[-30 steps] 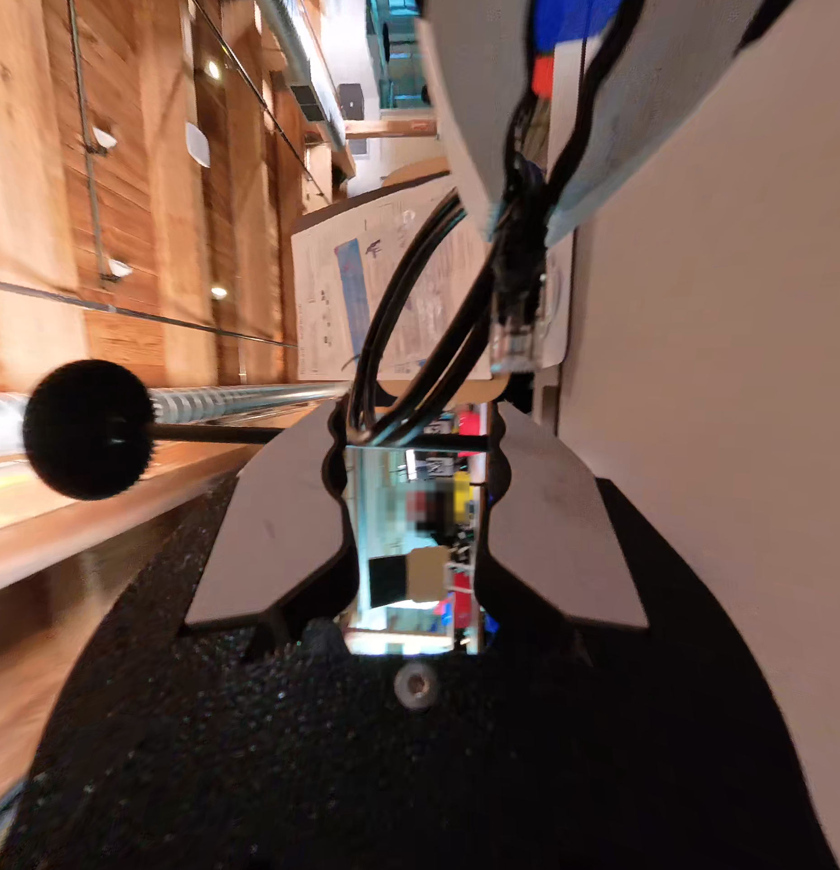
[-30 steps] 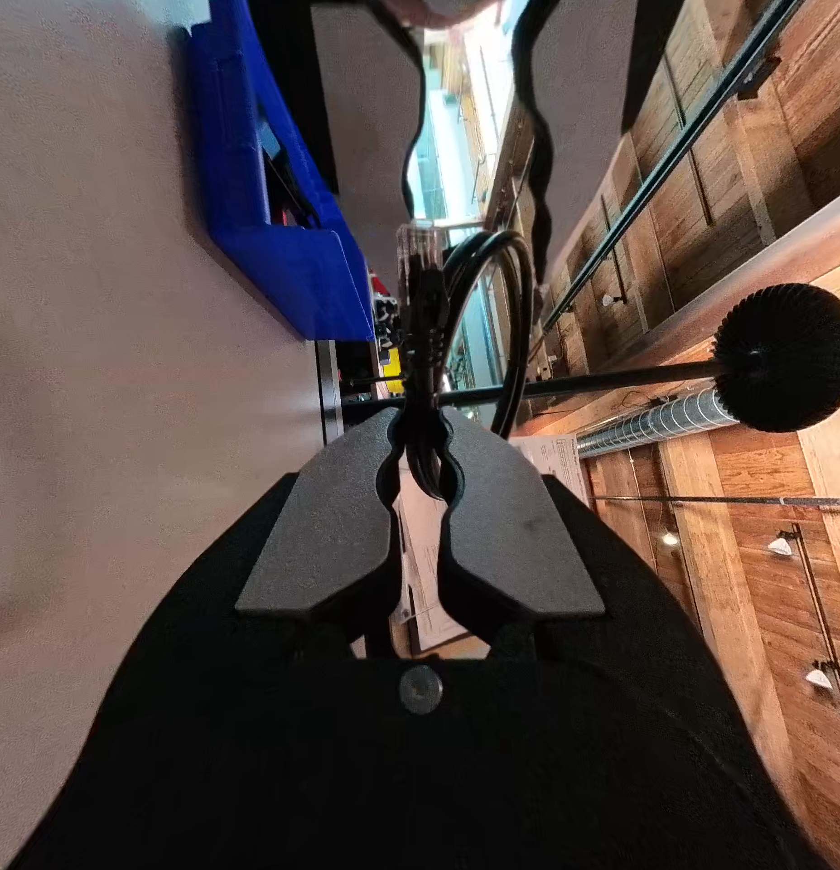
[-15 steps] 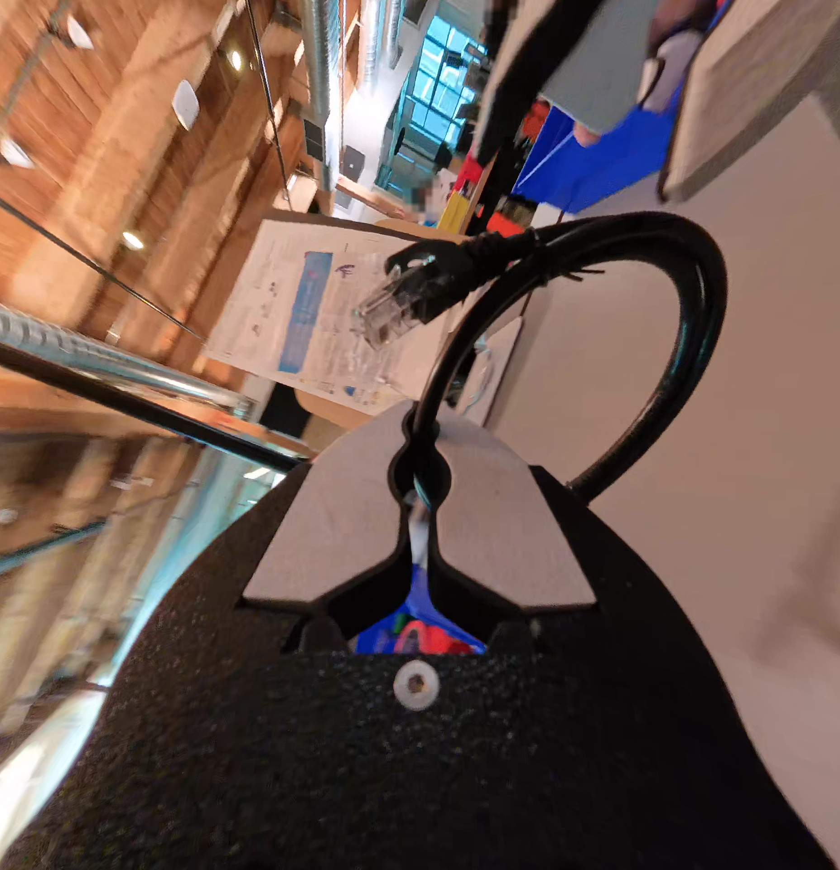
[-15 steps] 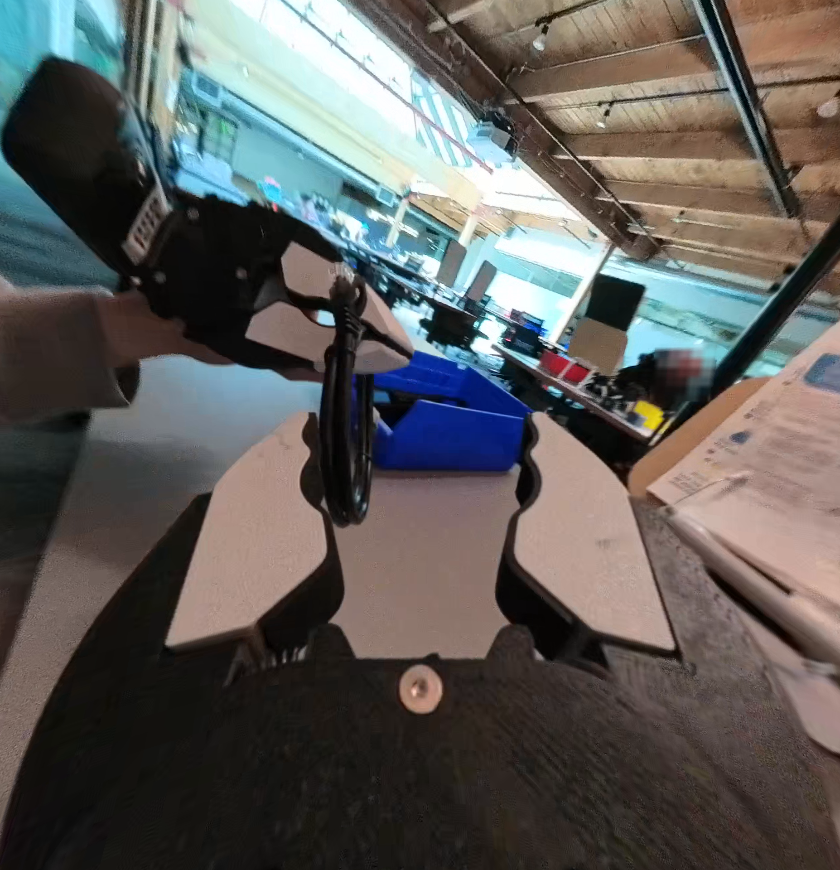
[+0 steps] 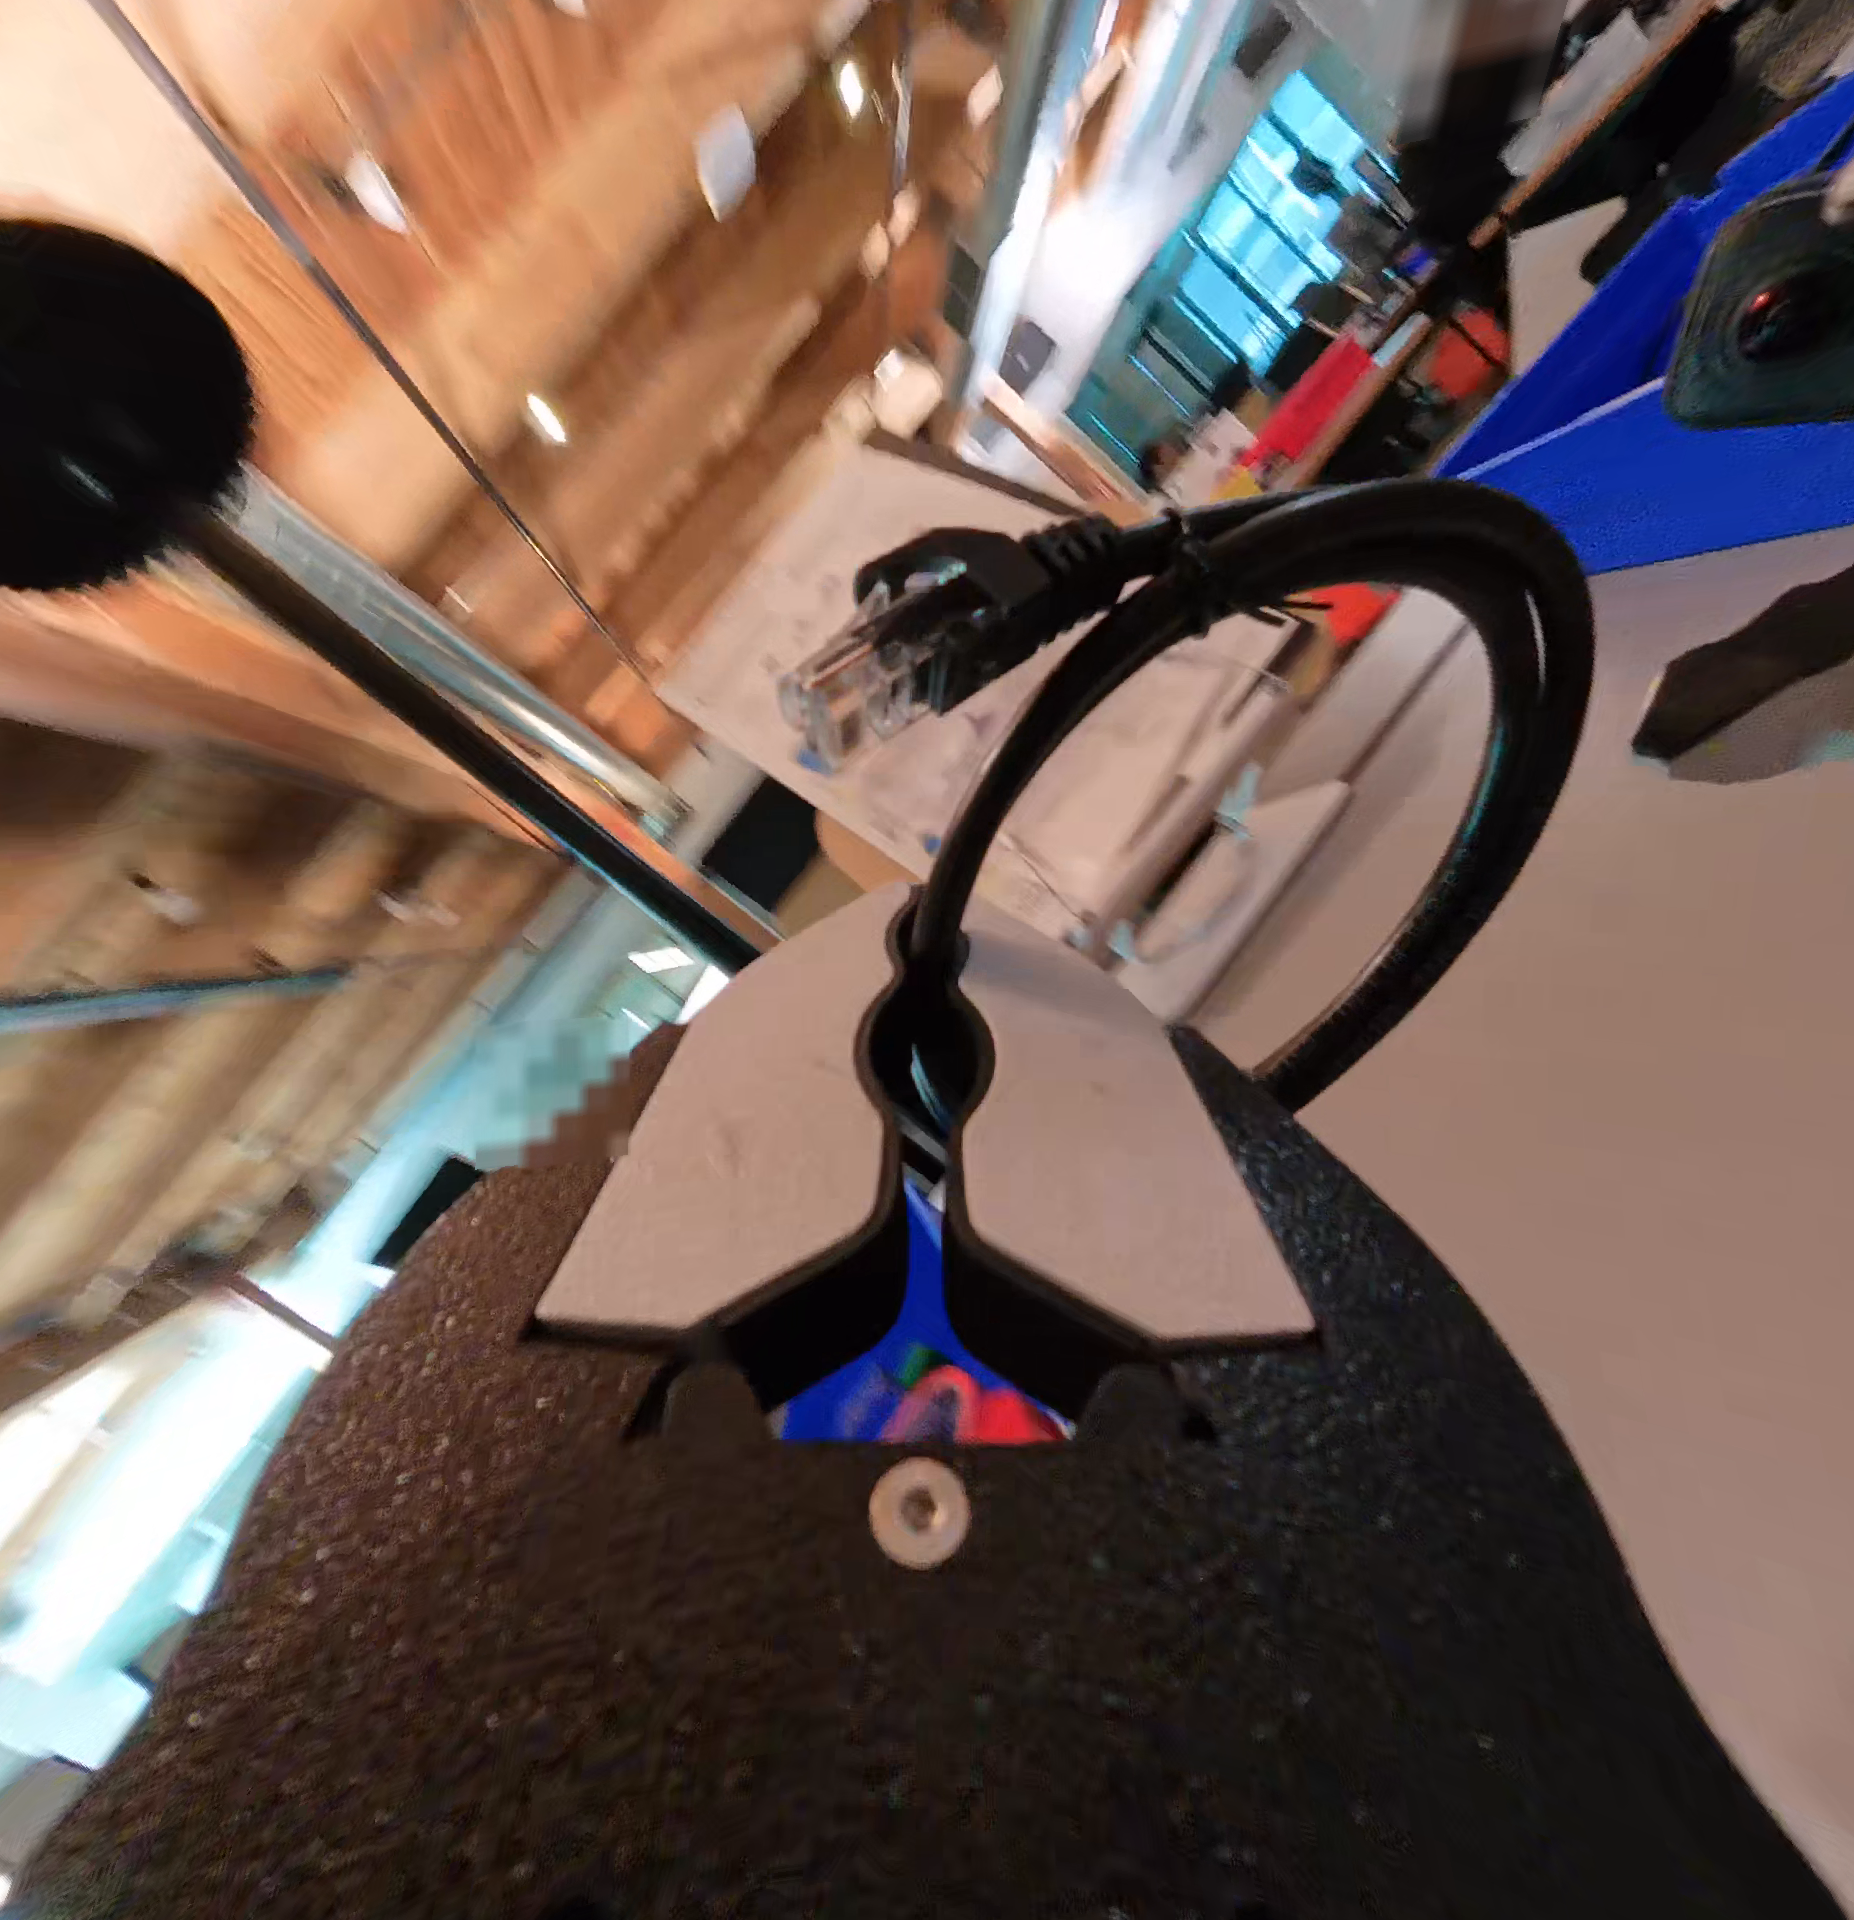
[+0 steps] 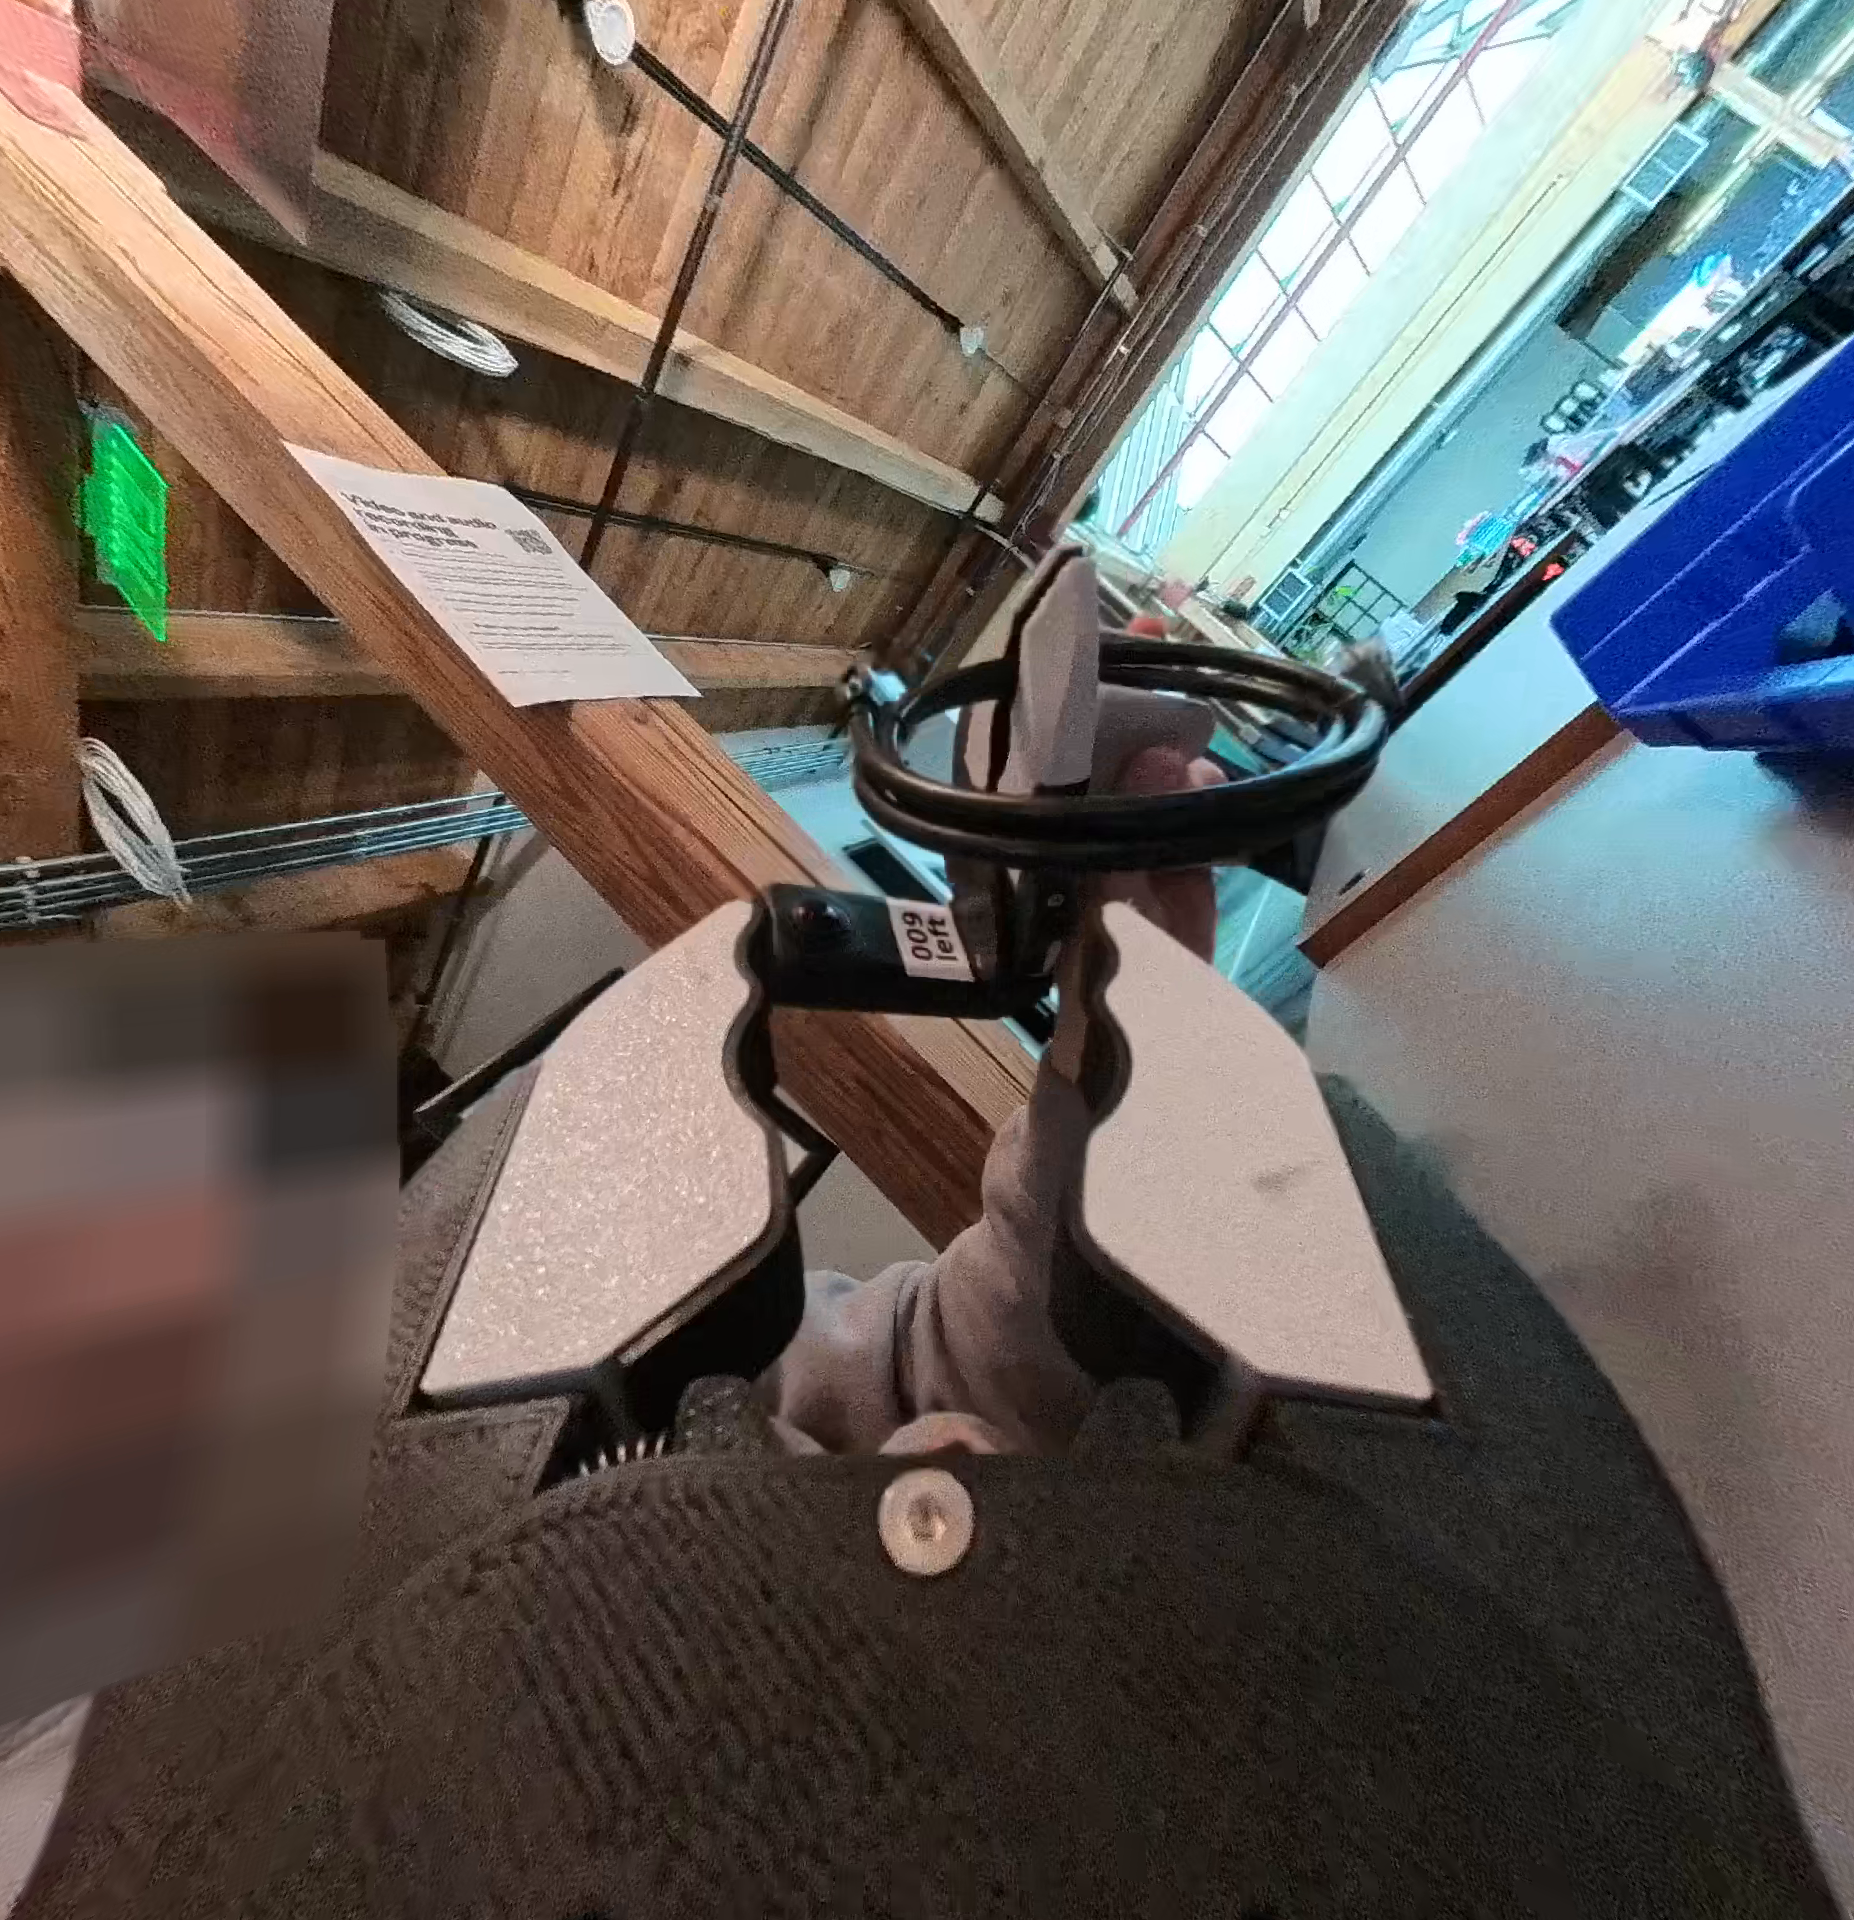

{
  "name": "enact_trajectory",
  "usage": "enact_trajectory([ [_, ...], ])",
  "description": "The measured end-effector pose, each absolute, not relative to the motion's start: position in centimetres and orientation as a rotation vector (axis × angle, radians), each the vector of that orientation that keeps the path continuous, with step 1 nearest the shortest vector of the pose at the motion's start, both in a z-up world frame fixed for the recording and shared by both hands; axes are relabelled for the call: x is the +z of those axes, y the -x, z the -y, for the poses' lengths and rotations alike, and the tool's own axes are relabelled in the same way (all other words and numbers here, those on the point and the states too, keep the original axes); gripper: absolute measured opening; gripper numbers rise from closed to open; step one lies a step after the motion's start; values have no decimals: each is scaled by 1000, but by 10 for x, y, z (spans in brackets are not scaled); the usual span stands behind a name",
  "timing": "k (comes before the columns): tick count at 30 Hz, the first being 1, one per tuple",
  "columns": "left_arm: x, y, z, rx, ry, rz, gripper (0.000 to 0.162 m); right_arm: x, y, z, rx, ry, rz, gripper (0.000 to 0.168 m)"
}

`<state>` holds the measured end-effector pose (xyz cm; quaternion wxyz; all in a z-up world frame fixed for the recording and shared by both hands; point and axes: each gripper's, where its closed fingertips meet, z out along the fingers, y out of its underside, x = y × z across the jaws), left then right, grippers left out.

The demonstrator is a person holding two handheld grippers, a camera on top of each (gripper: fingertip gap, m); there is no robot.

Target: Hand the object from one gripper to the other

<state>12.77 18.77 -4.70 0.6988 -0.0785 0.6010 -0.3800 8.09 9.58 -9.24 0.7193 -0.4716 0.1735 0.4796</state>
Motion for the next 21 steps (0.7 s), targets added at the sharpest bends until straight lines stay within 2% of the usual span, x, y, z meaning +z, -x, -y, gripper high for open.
enact_trajectory([
  [9,-45,-104,-150,-765,-134,-1162,0,-84,-84,-98,1229,894,-416,52],
  [16,-59,-106,-145,-752,-199,-1230,1,-82,-90,-91,1141,883,-366,26],
  [18,-70,-111,-144,-717,-216,-1302,10,-76,-93,-84,1076,863,-332,17],
  [21,-83,-122,-152,-648,-197,-1399,46,-73,-97,-77,820,933,-284,11],
])
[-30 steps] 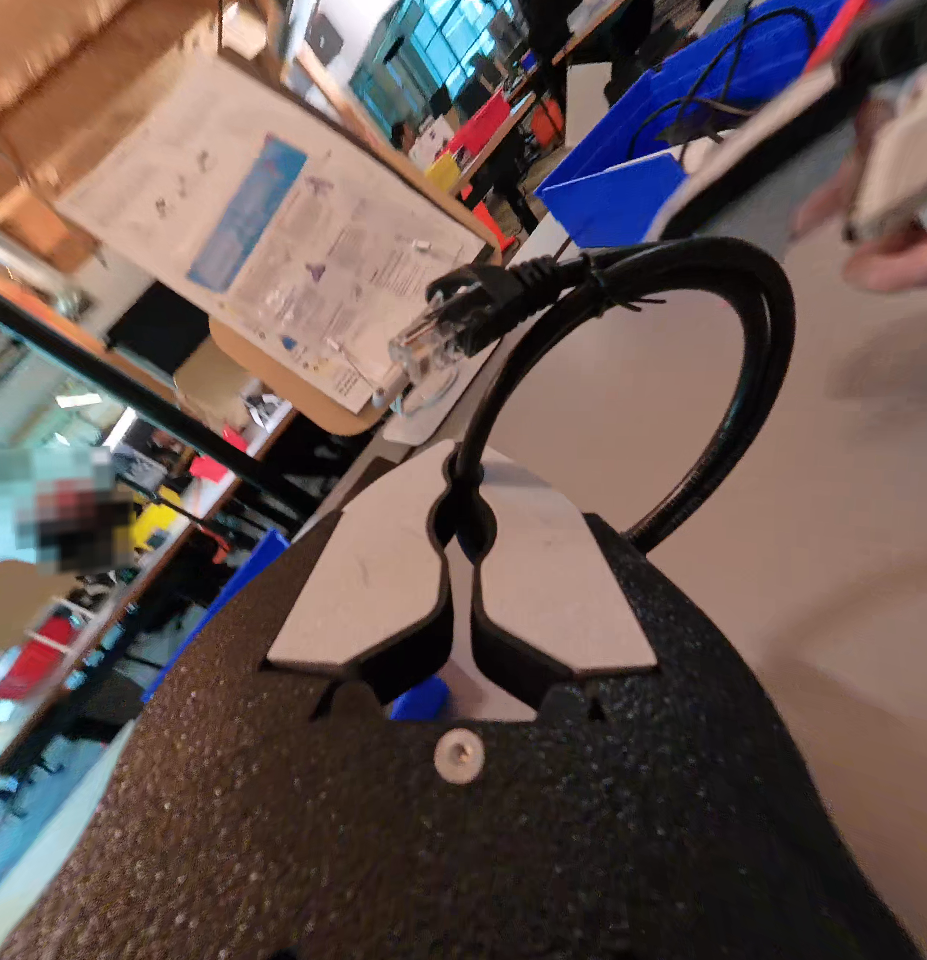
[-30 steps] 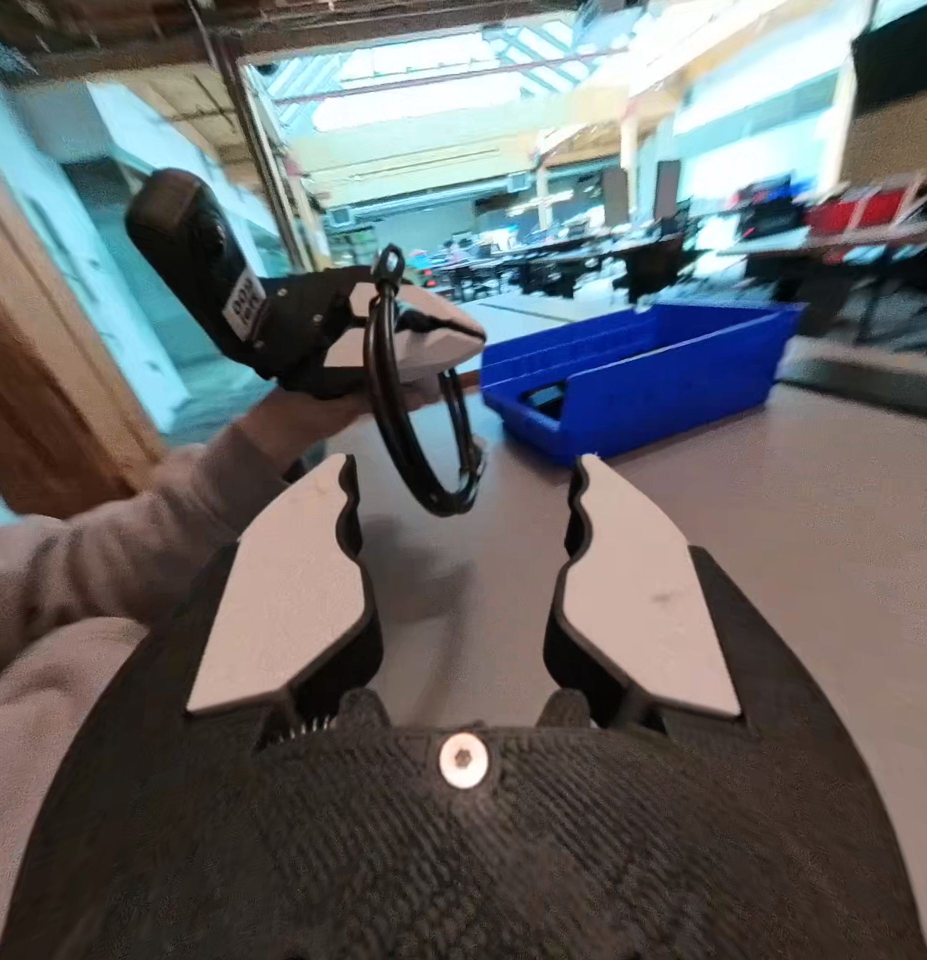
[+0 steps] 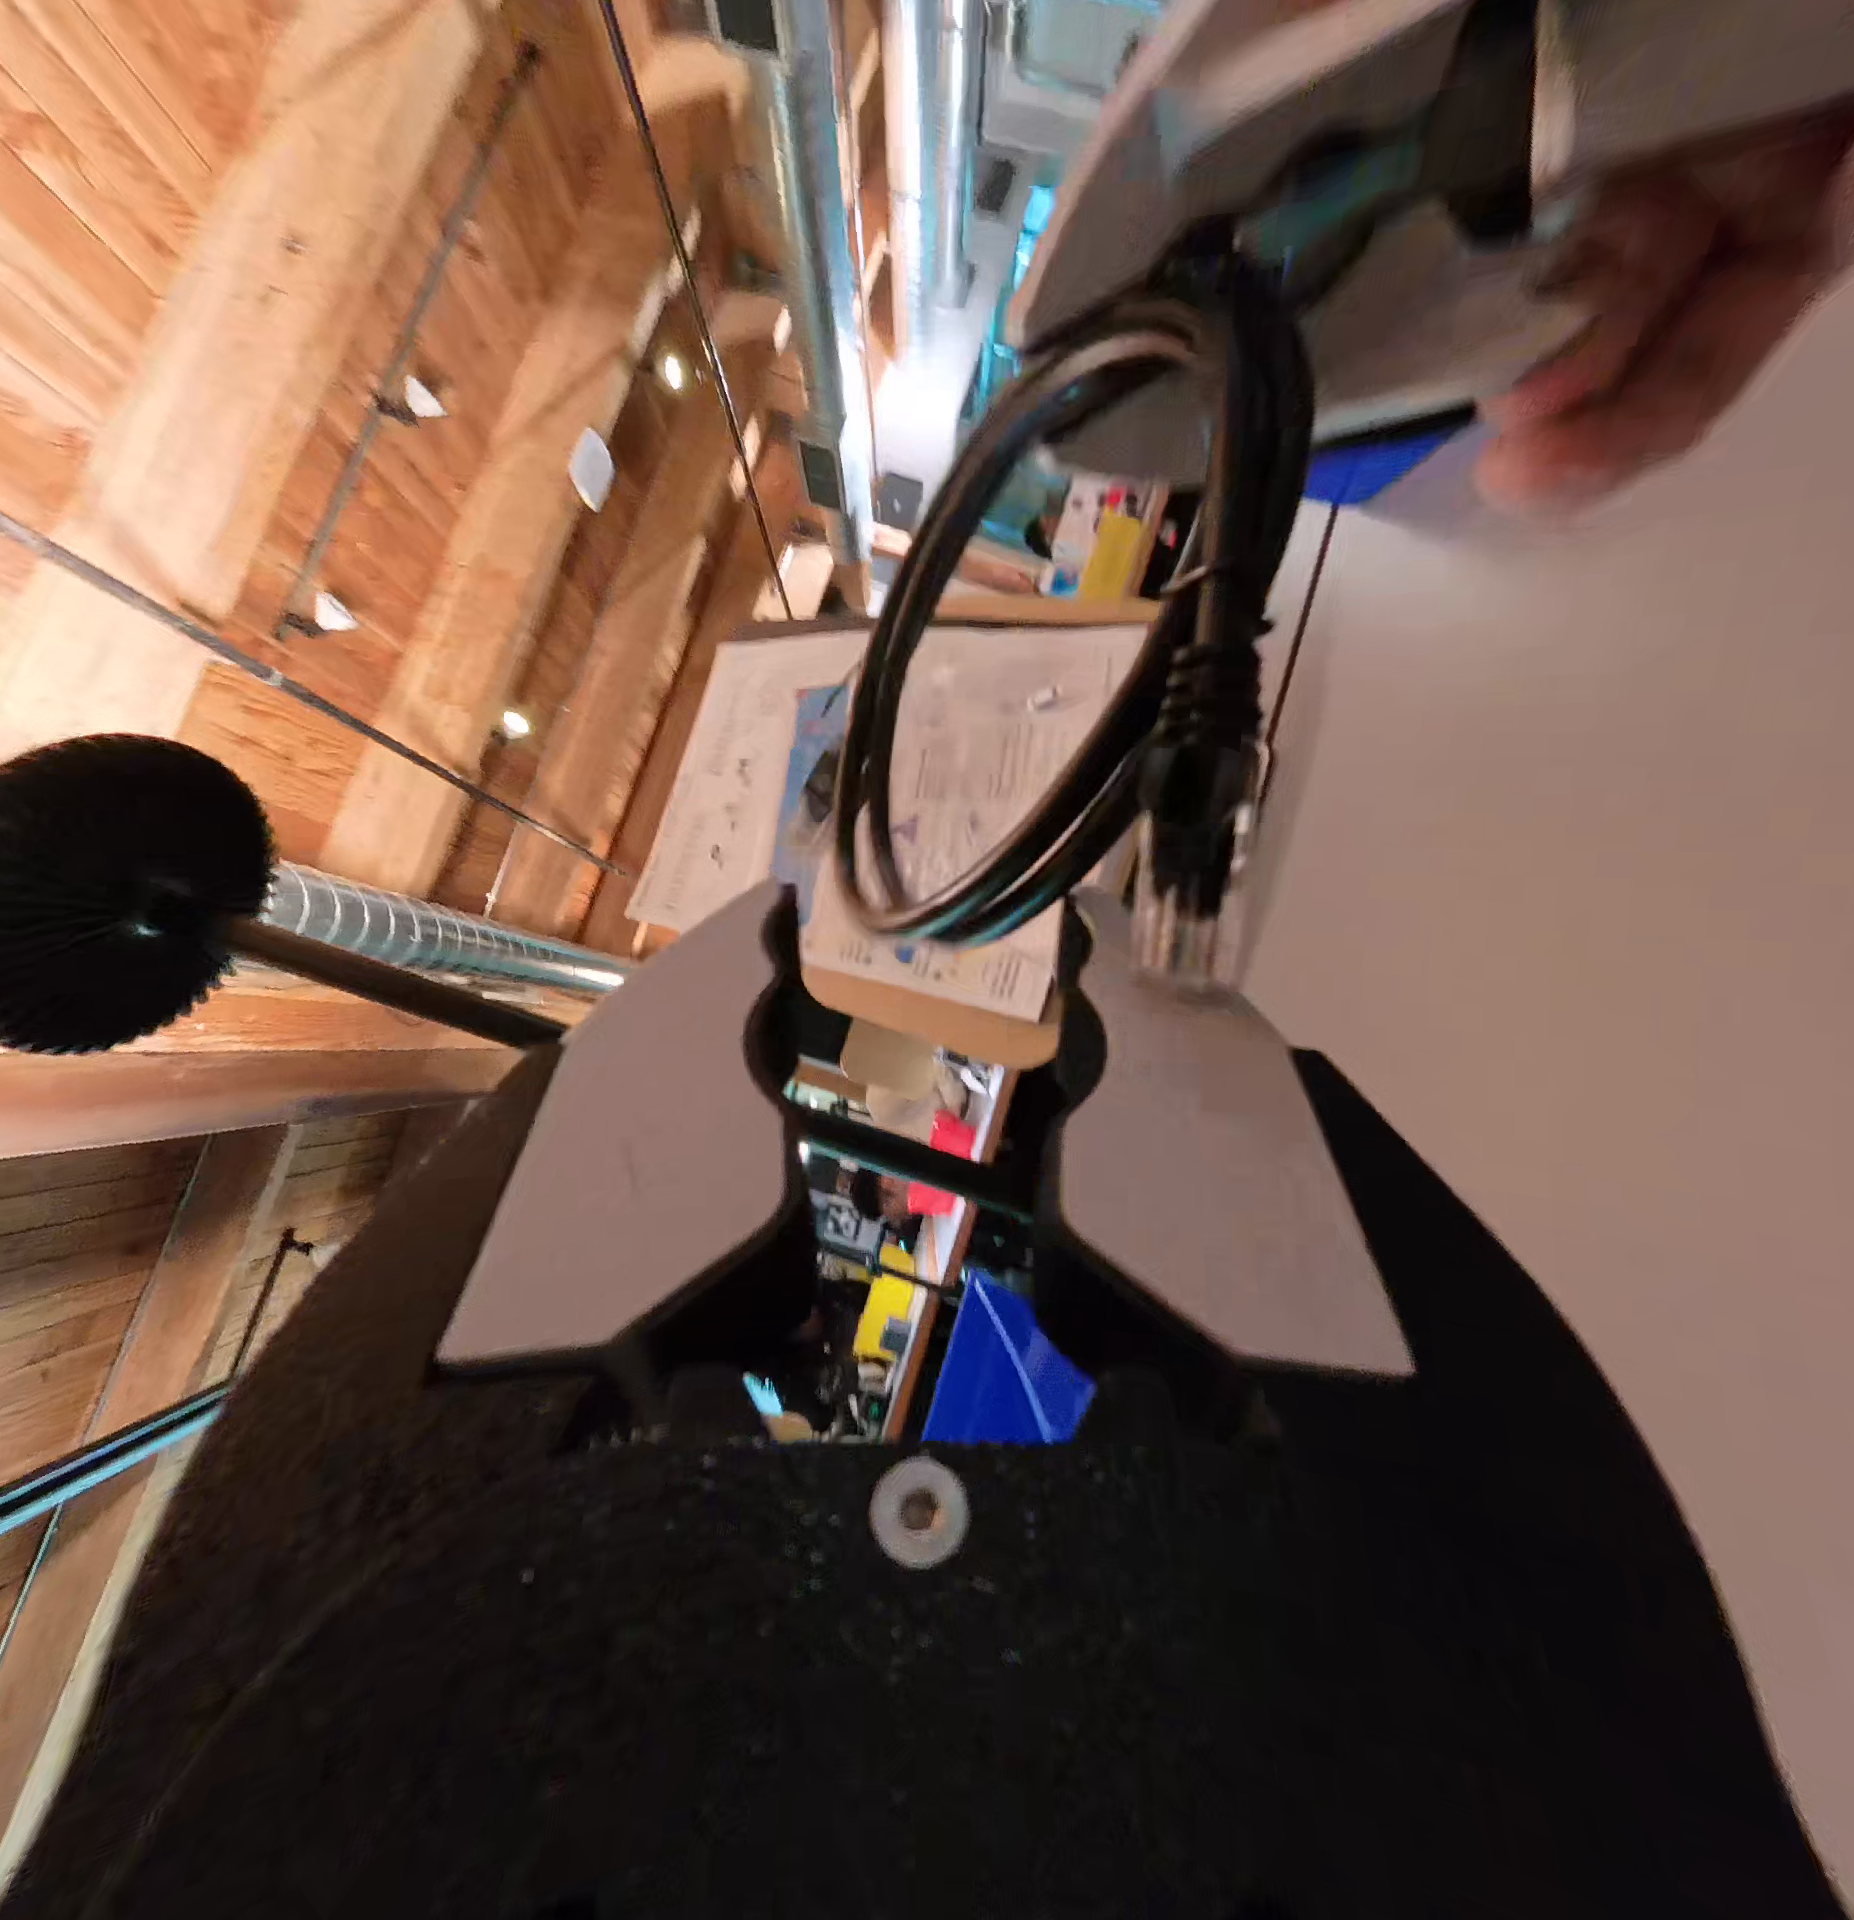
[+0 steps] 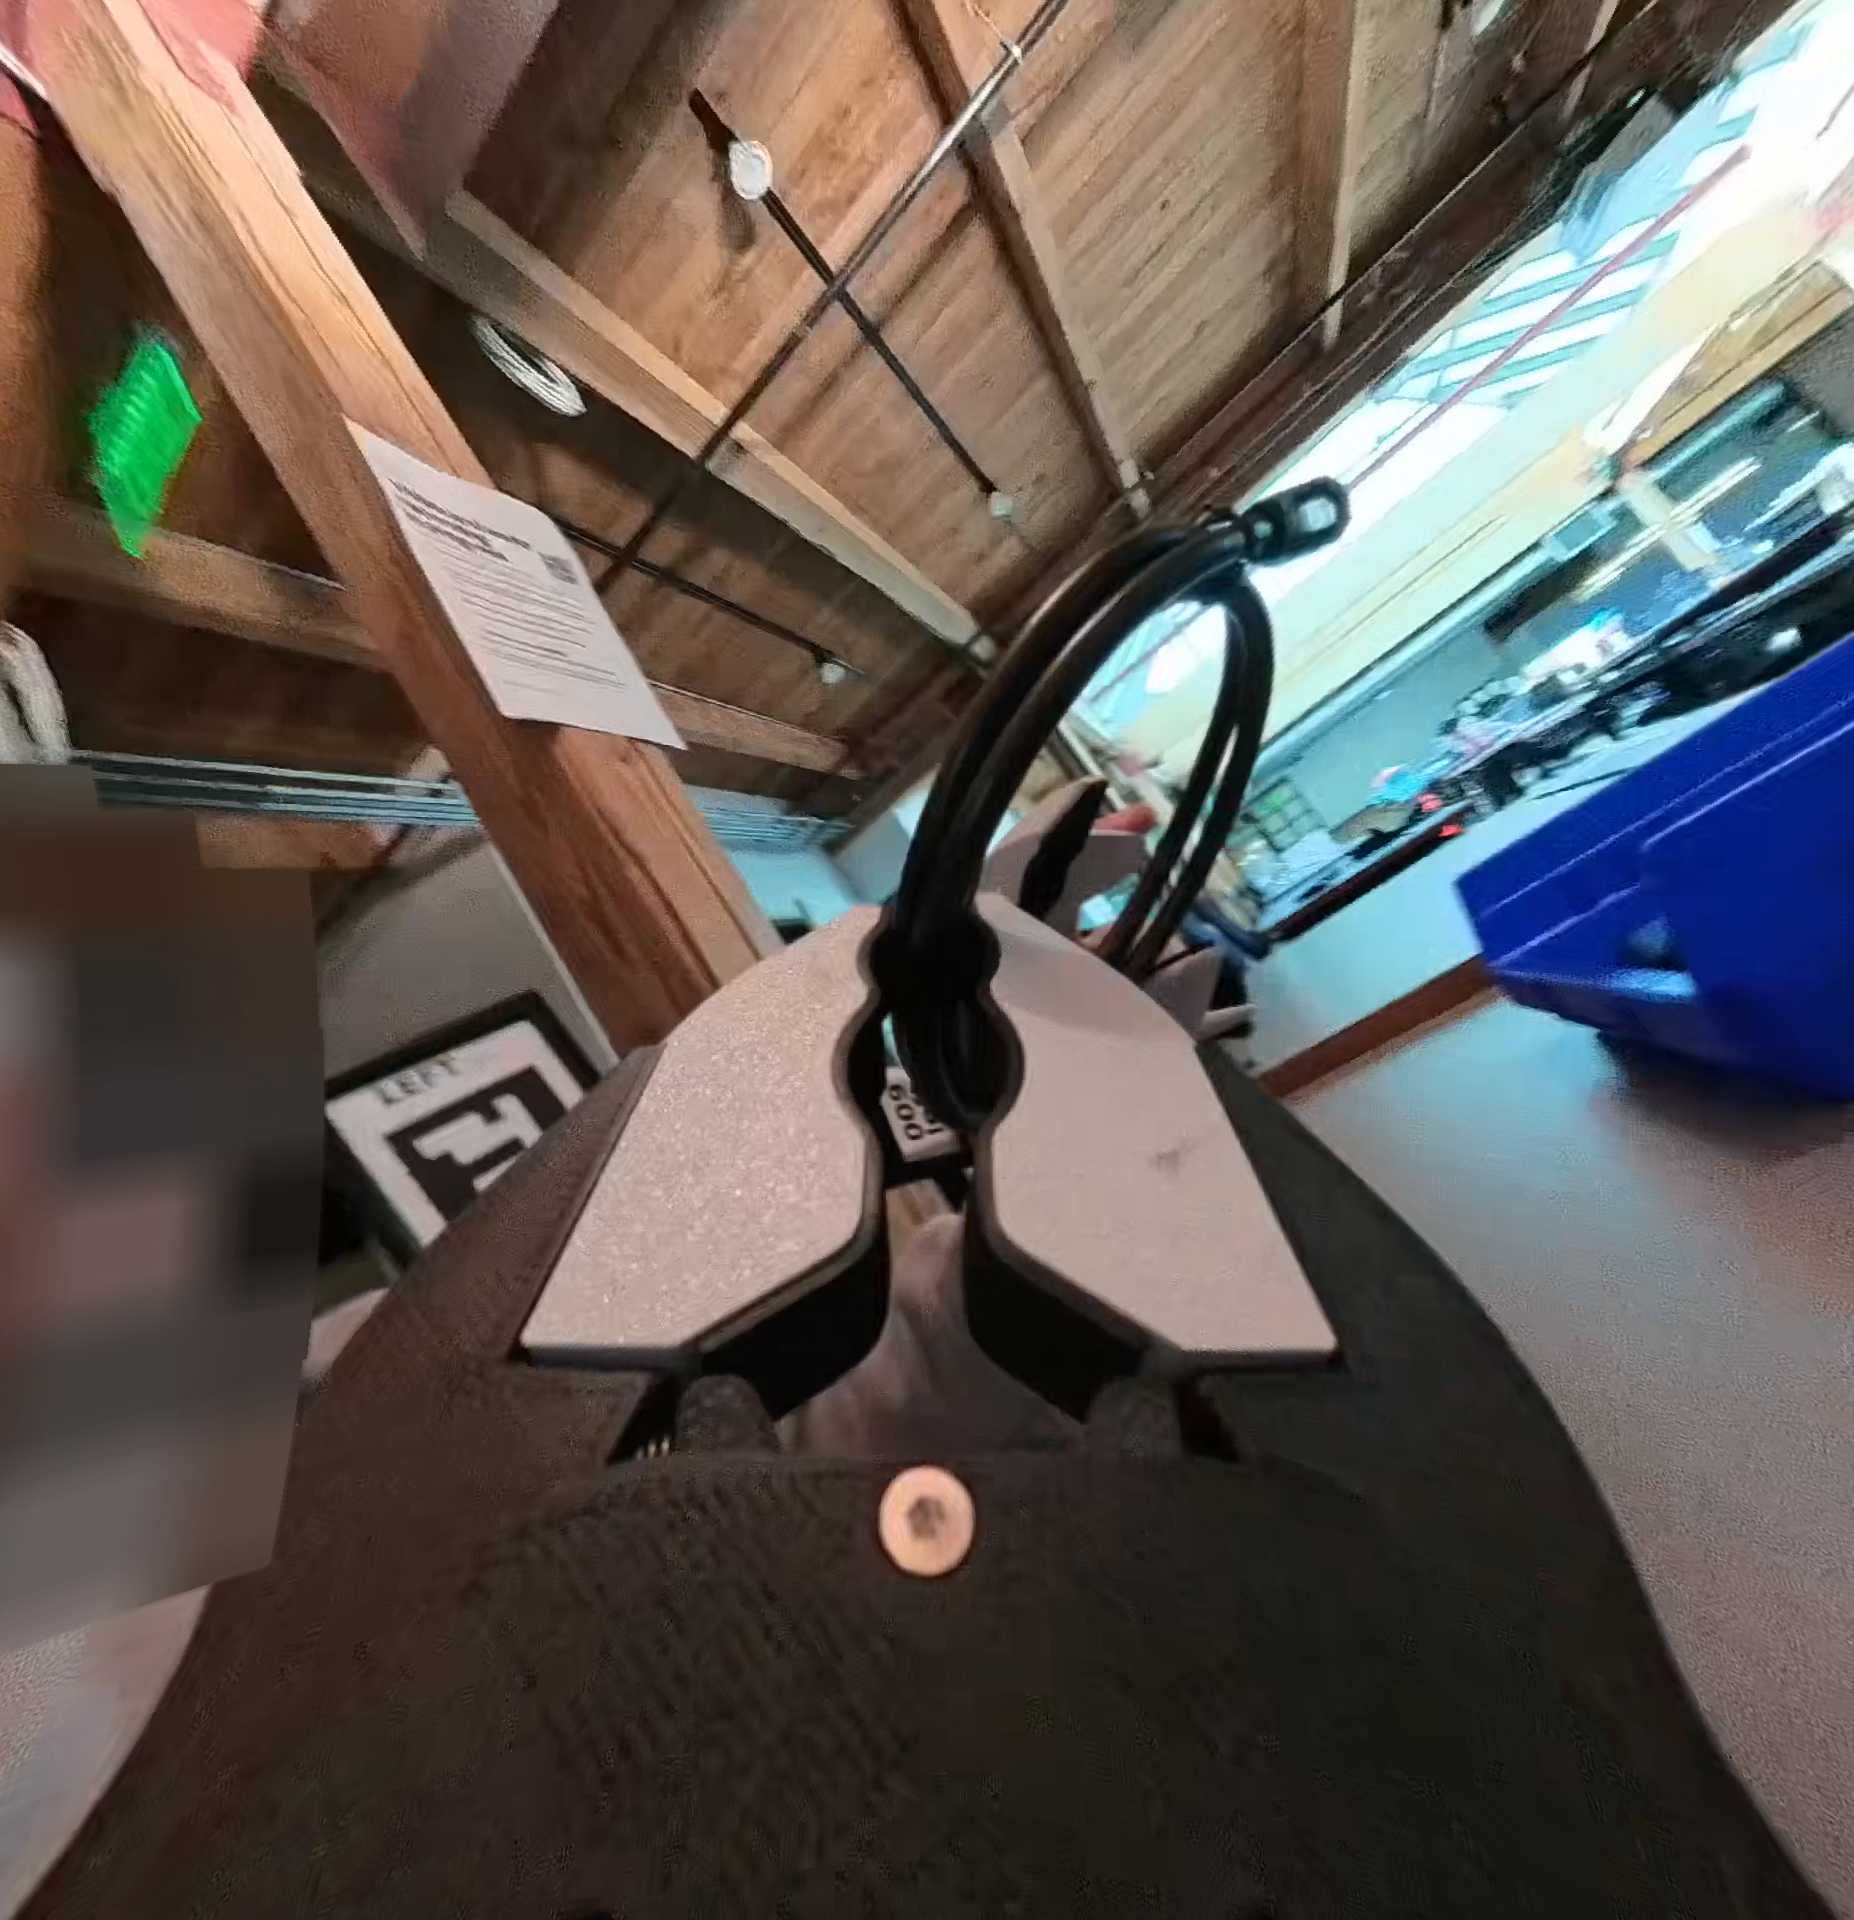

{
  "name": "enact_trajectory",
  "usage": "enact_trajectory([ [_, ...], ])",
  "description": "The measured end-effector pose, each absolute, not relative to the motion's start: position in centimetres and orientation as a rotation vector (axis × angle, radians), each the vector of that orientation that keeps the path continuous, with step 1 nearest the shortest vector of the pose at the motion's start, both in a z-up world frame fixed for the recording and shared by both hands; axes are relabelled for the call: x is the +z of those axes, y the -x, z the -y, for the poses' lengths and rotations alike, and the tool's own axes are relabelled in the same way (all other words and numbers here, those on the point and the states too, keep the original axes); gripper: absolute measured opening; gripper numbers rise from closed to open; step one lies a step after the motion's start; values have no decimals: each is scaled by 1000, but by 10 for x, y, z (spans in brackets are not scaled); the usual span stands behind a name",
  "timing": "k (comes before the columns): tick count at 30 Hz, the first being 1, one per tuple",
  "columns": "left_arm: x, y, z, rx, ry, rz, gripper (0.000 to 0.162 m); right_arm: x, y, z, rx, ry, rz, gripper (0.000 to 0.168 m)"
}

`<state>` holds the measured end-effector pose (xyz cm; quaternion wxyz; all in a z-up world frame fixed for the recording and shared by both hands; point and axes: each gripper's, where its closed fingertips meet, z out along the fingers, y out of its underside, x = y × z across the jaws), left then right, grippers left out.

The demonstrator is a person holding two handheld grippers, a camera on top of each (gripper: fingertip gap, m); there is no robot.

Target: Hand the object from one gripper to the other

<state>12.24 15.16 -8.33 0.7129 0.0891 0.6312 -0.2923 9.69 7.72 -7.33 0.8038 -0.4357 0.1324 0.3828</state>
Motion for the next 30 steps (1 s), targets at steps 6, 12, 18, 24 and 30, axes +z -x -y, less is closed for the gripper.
enact_trajectory([
  [6,-104,-135,-181,-740,23,-1643,58,-70,-121,-61,156,1114,-262,10],
  [12,-89,-117,-125,-1393,440,-1840,63,-84,-126,-72,-706,1372,-21,10],
  [18,-79,-103,-91,-1822,822,-1897,55,-100,-120,-90,-1168,1475,223,10],
  [24,-73,-106,-101,-1918,960,-1833,37,-105,-118,-93,-1344,1488,353,9],
  [30,-85,-107,-95,-1936,1003,-1901,29,-116,-115,-99,-1375,1534,444,9],
])
